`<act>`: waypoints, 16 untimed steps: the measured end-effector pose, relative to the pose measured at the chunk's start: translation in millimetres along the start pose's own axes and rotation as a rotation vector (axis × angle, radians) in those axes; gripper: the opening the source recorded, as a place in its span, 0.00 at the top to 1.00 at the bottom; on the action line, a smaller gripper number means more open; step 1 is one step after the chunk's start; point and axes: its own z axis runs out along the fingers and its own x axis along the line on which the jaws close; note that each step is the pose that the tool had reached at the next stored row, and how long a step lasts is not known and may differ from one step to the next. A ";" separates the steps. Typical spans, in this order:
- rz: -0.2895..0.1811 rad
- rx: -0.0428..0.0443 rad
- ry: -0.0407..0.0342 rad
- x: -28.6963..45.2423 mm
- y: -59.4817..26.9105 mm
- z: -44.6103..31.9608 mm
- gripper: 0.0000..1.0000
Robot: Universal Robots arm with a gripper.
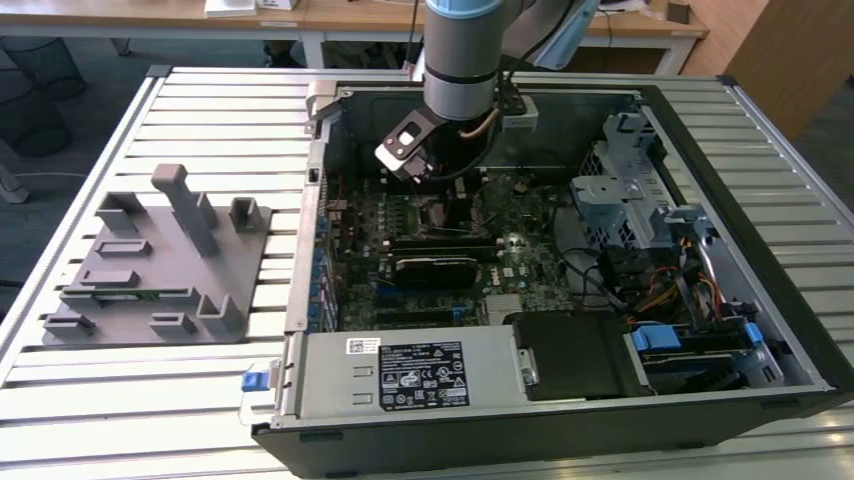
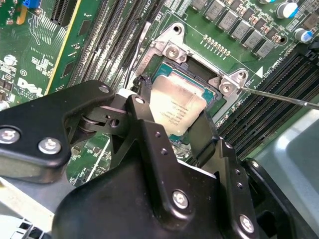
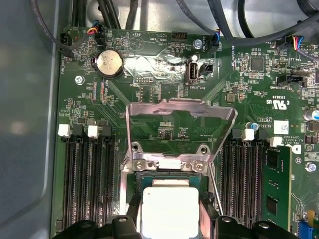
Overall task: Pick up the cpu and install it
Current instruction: 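Place the cpu into insertion slot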
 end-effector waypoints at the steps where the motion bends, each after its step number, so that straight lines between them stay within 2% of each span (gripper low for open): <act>1: 0.000 0.0000 -0.0001 0.0 0.0 0.0 0.46; 4: 0.000 -0.0006 0.0001 0.1 0.1 0.2 0.45; 5: 0.000 -0.0013 0.0017 0.4 0.2 0.6 0.39; 6: 0.000 -0.0008 0.0011 0.3 0.2 0.5 0.39; 7: 0.000 -0.0003 0.0004 0.1 0.1 0.1 0.33; 12: 0.000 0.0000 0.0021 1.0 0.1 -0.5 0.33; 16: 0.002 -0.0002 0.0069 1.5 0.1 -0.4 0.33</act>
